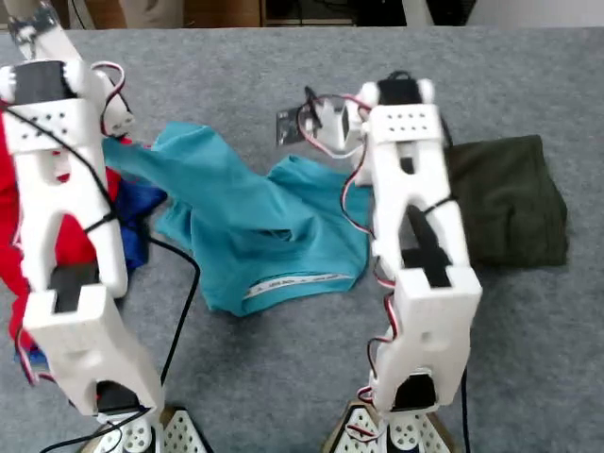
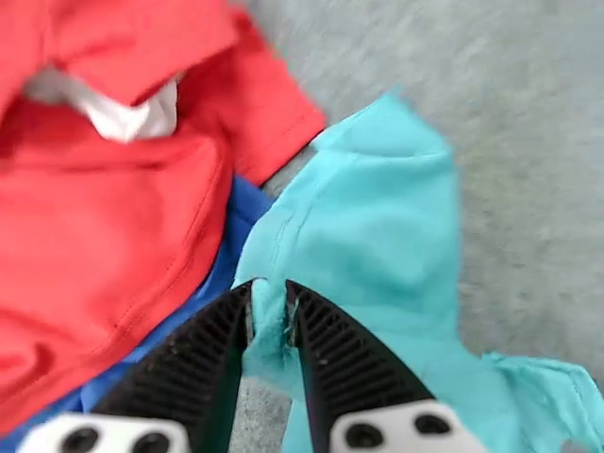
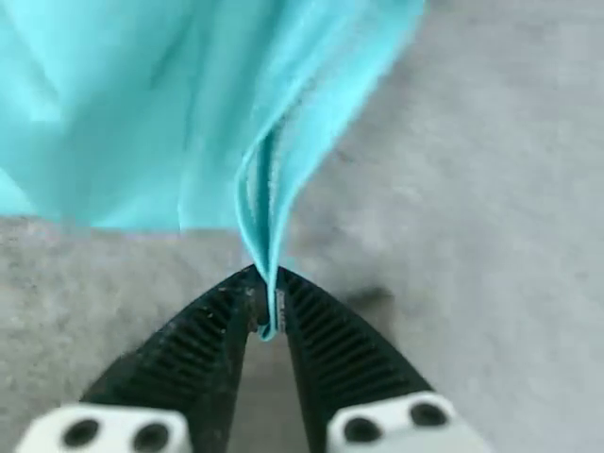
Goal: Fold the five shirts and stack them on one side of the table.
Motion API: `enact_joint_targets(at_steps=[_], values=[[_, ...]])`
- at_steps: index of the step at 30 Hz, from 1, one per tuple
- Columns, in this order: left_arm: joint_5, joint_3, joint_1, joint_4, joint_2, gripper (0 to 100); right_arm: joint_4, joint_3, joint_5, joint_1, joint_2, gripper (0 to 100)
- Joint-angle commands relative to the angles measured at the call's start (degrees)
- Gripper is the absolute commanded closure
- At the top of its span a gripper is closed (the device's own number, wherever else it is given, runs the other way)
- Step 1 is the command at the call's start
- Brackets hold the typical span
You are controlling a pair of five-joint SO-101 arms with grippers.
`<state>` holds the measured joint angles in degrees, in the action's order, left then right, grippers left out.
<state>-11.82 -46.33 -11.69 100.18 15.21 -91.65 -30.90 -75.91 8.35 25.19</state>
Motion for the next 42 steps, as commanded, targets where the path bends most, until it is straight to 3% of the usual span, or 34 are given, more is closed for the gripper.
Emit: enact_joint_targets(at_steps=[1,13,19,25,36,42], values=[[2.99,-0.44,2.99,0.62,-9.1,98,-2.29,-8.66,5.71,-1.54,-10.77,99.8],[6.68,-0.7,4.22,0.62,-32.57,98,-2.02,-26.95,26.11,-2.68,-38.29,99.8],[6.59,-0.26,2.2,0.62,-46.55,98,2.29,-34.24,36.31,-9.36,-46.46,99.8],[6.68,3.16,1.85,0.7,-59.82,98,6.15,-37.41,37.36,-11.12,-52.53,99.8],[6.86,33.76,1.85,0.7,-91.21,98,10.29,-37.23,36.92,-10.95,-60.09,99.8],[6.95,38.68,1.41,0.53,-94.99,98,18.37,-37.23,37.27,-10.86,-56.84,99.8]])
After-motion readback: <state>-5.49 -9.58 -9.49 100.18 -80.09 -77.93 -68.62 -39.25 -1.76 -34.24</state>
